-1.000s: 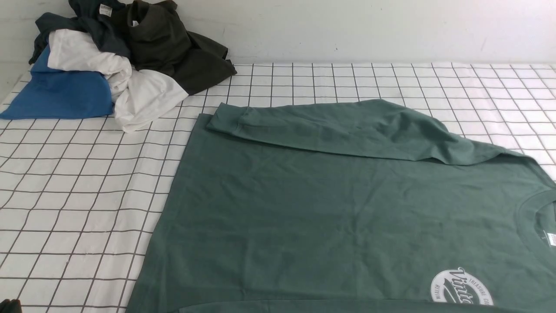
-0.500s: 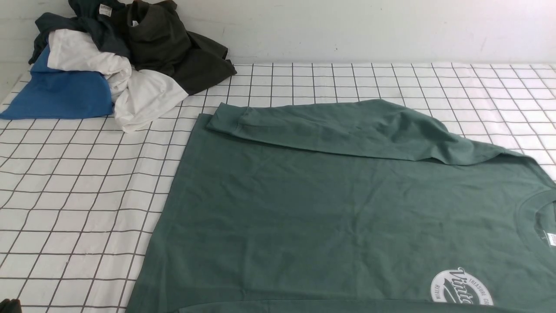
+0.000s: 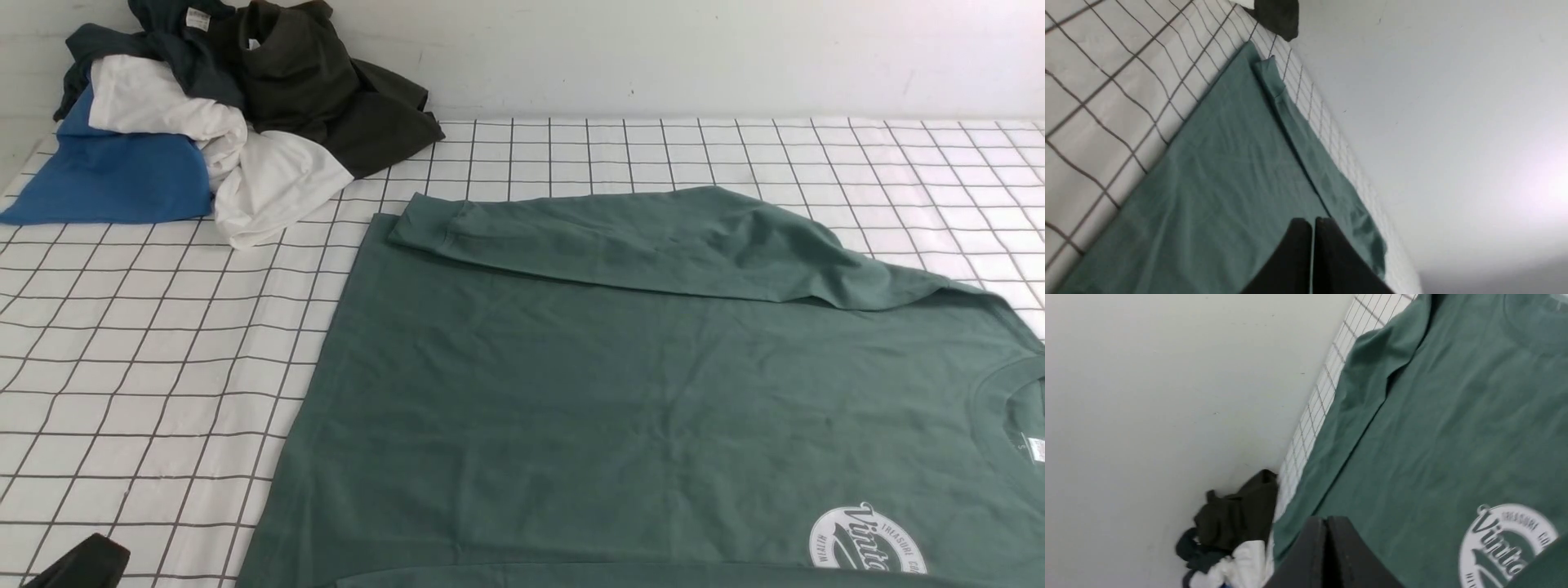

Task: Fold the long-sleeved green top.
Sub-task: Use the left arm to clamp the cuff closest to it, then use the left arm to drag and place the cuff at the centered position on the left edge of the fabric, then use the left arm to clamp the cuff farthest from it

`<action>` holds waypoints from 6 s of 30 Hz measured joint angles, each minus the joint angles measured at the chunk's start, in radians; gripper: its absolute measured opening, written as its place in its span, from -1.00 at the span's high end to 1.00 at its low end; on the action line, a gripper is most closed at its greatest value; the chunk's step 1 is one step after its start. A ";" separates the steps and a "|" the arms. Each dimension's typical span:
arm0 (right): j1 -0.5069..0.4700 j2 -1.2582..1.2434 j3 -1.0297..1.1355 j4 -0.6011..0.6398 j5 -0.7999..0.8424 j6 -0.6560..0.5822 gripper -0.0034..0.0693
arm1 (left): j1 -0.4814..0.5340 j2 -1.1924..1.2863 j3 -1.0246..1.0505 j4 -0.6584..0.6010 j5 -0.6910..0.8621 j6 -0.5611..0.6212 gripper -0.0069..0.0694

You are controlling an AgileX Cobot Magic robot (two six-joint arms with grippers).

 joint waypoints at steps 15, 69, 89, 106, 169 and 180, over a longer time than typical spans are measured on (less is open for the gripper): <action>0.000 0.021 -0.173 -0.071 -0.024 -0.598 0.93 | 0.000 0.031 -0.291 0.041 0.052 0.540 0.84; 0.339 0.855 -0.797 -0.380 0.873 -0.863 0.93 | -0.332 1.512 -0.639 0.748 0.369 0.394 -0.03; 0.339 0.855 -0.797 -0.394 0.824 -0.861 0.93 | -0.383 1.385 -0.822 0.761 0.522 0.415 0.81; 0.339 0.953 -0.797 -0.685 0.766 -0.575 0.77 | -0.399 1.558 -1.514 0.841 0.793 0.453 0.81; 0.339 1.439 -1.196 -0.683 0.676 -0.569 0.44 | -0.210 2.544 -2.238 0.839 0.380 0.173 0.17; 0.339 1.439 -1.196 -0.669 0.683 -0.578 0.44 | -0.210 2.483 -2.238 0.837 0.487 0.264 0.79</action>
